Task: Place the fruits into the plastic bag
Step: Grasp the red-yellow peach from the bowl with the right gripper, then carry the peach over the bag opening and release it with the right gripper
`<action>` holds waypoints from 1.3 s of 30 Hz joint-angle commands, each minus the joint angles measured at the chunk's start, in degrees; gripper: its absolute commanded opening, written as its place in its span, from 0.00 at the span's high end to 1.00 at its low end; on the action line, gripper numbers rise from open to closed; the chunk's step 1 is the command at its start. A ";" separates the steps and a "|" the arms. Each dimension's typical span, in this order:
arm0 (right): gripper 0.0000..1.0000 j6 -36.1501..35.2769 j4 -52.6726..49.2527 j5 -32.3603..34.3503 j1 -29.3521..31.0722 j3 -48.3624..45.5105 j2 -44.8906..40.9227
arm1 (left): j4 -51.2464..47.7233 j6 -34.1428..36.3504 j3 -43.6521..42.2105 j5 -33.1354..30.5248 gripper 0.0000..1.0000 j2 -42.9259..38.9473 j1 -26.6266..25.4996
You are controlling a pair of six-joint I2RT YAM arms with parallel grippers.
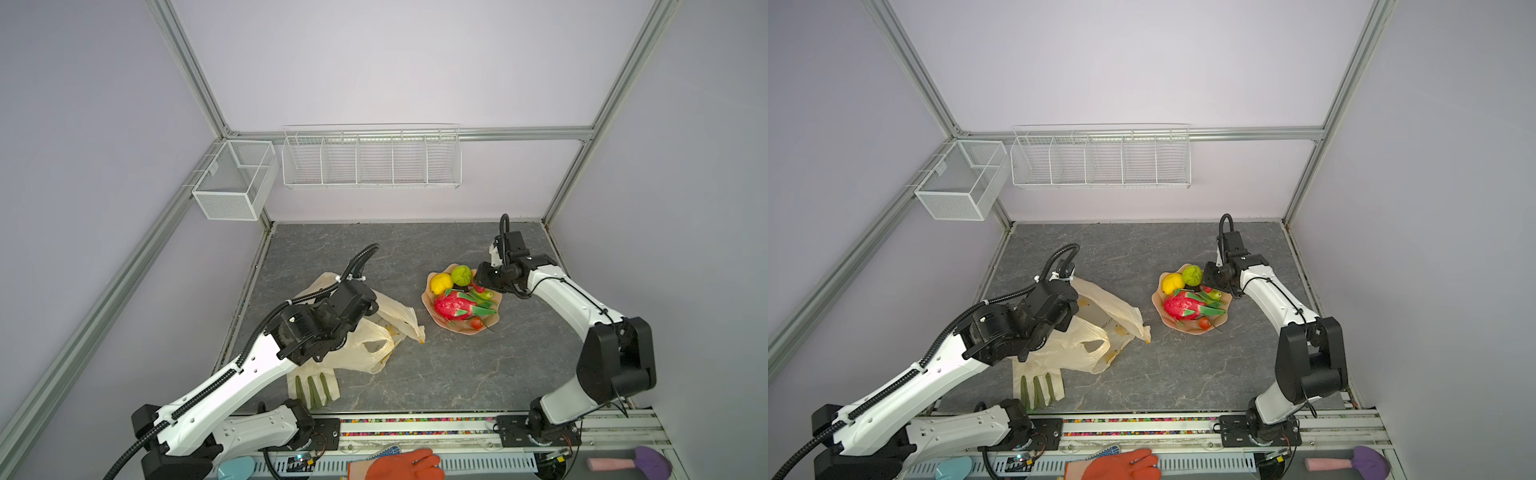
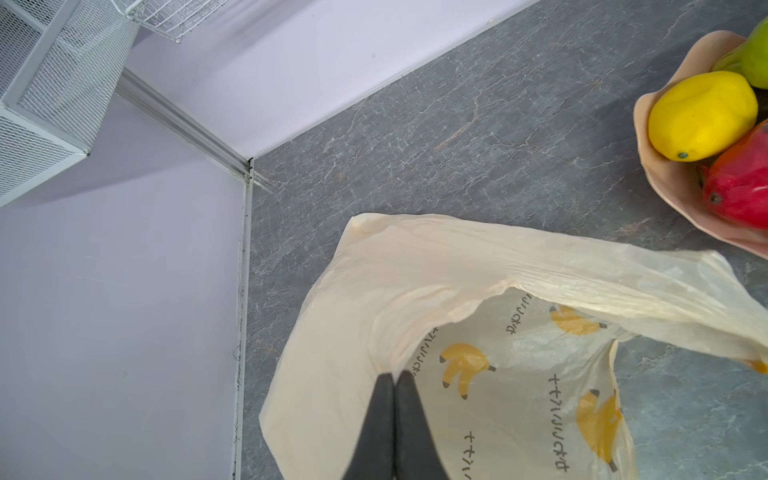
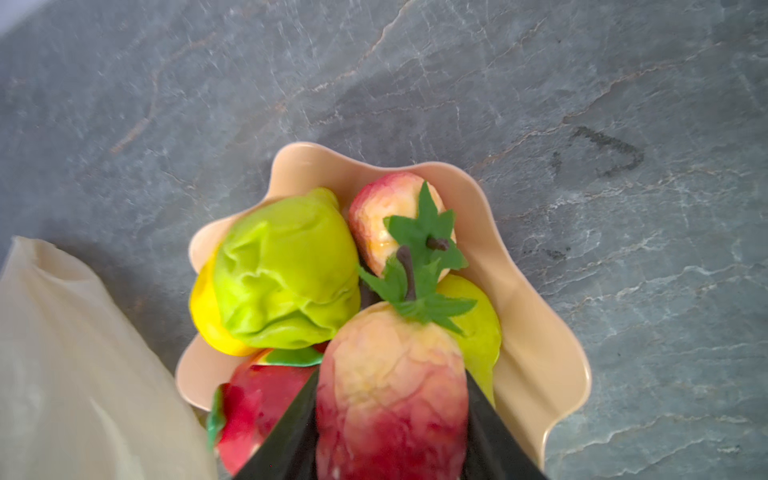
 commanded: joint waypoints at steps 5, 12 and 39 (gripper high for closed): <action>0.61 0.87 -0.11 -4.80 0.59 0.66 -7.48 | 0.82 -1.09 -0.07 0.56 1.00 -1.30 -0.21; 0.64 -1.08 7.74 -18.04 6.47 -7.38 -19.67 | 1.65 -2.81 -0.94 4.25 1.00 -1.30 -0.21; 0.72 -11.98 29.95 -2.73 52.19 -21.99 -10.18 | 1.00 -8.84 -3.60 12.77 1.00 -2.47 -0.21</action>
